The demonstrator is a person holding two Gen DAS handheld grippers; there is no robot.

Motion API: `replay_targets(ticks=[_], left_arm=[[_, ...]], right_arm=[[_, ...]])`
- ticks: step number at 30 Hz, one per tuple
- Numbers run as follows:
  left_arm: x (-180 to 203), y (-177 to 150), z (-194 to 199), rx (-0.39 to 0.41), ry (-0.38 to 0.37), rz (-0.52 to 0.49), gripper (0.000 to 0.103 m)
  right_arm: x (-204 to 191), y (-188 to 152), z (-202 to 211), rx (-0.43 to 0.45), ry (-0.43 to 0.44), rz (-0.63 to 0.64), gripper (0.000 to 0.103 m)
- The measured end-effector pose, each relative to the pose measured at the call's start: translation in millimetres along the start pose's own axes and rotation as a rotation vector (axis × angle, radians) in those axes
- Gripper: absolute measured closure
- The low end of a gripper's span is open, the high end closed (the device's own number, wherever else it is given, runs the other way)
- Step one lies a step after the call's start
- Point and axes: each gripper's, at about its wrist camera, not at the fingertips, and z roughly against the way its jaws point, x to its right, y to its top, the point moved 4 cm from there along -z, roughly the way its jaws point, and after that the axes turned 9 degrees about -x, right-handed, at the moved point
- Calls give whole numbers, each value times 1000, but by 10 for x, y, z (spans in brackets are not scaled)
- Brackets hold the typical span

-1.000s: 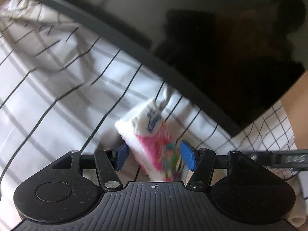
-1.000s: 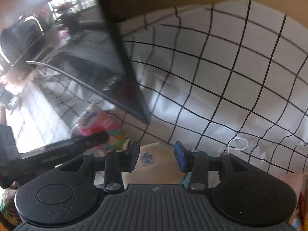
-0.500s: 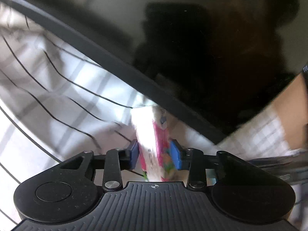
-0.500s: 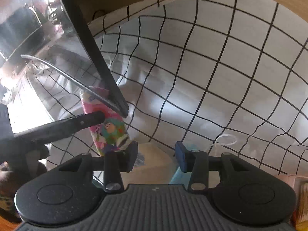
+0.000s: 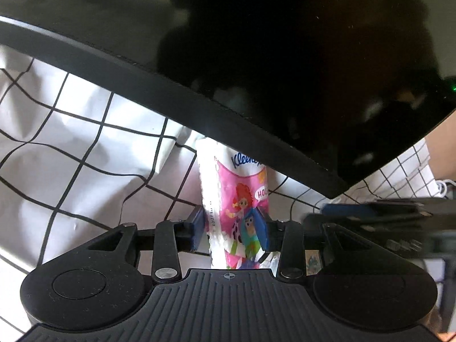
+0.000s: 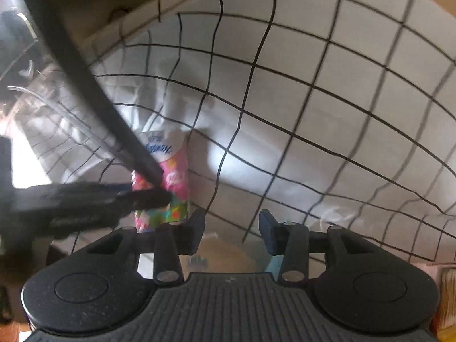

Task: Organize soft objects
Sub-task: 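Grasp the pink-and-white tissue pack with the left tool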

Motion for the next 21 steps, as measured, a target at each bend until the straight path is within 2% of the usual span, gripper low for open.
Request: replay_targets(ticks=[2,7,10,12,15,17,19,21], left_arm=[[-48,-21,63,-3,-15,-18,62],[-167,-54,249,12,-31,-29,62],[-126,-11,270,35,23,-22,62],[-9,17,233,22,96,-65,62],[222,61,159,6,211,-160,58],[331,87,119,-9,270,-201,56],[445,124,50,-32,326,-240,51],[523,179,-31,-57,370,-267,48]], right_arm=[[-69,30,-115,-36,12,4,80],[-191,-25,-245,-88,104,-3,83],[-134,-55,-90,-61,87,-1,83],[-32,-97,104,-22,54,9,83],[199,-143,418,48,12,-4,73],[357,-166,598,97,-9,-26,55],[444,-207,704,141,-36,-31,50],[504,-245,766,162,-51,-28,50]])
